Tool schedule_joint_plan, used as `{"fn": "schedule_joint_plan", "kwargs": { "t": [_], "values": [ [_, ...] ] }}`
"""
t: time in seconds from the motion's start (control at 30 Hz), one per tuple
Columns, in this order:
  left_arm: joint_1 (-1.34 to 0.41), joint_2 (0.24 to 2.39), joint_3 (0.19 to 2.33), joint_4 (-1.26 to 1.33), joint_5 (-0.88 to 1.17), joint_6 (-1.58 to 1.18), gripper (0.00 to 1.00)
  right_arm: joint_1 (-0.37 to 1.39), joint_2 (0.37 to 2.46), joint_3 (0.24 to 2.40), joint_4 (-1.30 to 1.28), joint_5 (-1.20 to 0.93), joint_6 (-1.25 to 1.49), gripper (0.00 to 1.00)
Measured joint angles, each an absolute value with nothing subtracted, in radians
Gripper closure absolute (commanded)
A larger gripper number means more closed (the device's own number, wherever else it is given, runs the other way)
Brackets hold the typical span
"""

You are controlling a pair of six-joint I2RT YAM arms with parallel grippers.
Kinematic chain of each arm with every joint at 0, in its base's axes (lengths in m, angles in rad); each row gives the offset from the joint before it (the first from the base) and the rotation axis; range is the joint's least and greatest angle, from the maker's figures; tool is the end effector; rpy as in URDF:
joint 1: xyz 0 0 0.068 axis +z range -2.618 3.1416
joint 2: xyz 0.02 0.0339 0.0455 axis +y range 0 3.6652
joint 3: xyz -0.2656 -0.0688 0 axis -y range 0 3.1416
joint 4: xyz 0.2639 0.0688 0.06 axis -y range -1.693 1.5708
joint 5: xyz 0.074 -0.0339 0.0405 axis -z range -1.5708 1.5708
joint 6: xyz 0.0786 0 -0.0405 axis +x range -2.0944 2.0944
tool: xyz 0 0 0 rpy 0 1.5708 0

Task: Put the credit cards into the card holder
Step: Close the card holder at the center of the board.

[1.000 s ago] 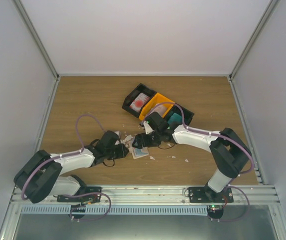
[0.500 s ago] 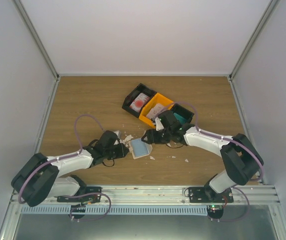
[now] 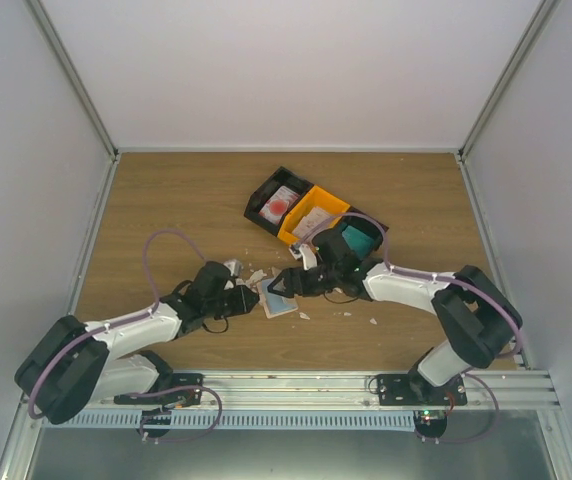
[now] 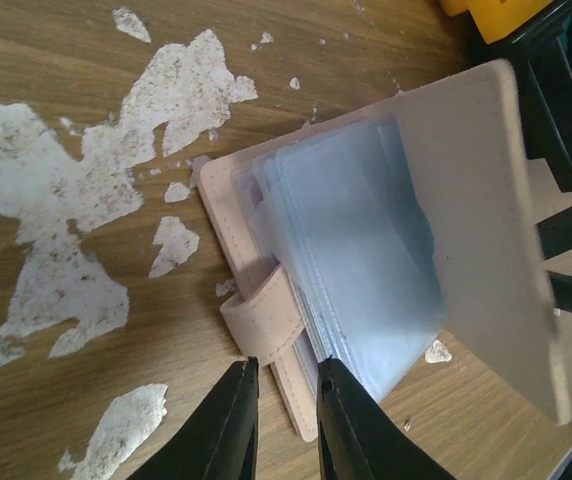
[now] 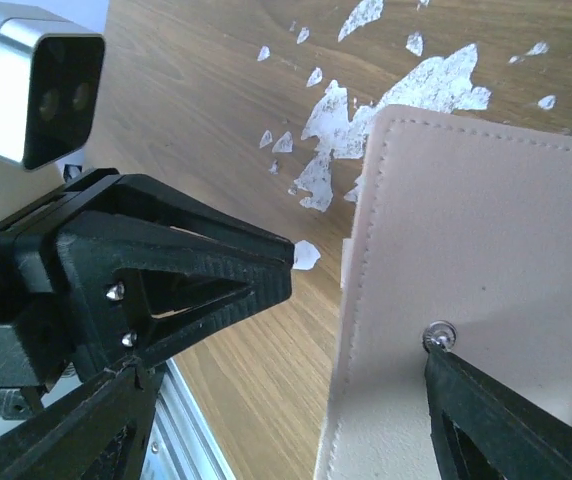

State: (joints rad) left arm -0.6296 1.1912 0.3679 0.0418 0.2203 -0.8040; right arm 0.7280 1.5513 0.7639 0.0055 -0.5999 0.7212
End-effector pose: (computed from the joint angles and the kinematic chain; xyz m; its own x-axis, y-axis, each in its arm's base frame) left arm 0.1935 -0.1622 0.1013 -0.8991 -0.2145 -0.3817 0.0757 0.7825 -0.6180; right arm 0.2259 0.2608 0.1366 -0.9551 -0.1213 -0.2702 -0.2897 0.5721 0.7673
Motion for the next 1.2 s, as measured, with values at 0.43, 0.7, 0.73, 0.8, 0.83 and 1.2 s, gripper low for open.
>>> {"fn": "schedule_joint_plan", "kwargs": {
  "t": [0.43, 0.7, 0.73, 0.8, 0.83, 1.2],
  "values": [
    [-0.626, 1.084, 0.283, 0.117, 0.239, -0.85, 0.68, 0.739, 1.701, 0.774, 0.052, -0.663, 0.769, 0.32],
    [-0.626, 1.241, 0.295, 0.204, 0.33, -0.842, 0.64, 0.741, 1.702, 0.803, -0.013, -0.639, 0.772, 0.35],
    [-0.626, 1.259, 0.299, 0.206, 0.334, -0.841, 0.64, 0.741, 1.702, 0.805, -0.019, -0.636, 0.772, 0.36],
    [-0.626, 1.287, 0.312, 0.205, 0.334, -0.839, 0.64, 0.741, 1.702, 0.807, -0.025, -0.632, 0.771, 0.36],
    [-0.626, 1.3, 0.321, 0.204, 0.333, -0.838, 0.65, 0.741, 1.702, 0.807, -0.027, -0.63, 0.771, 0.36],
    [-0.624, 1.422, 0.397, 0.2, 0.34, -0.834, 0.77, 0.736, 1.669, 0.816, -0.096, -0.578, 0.73, 0.36]
  ]
}}
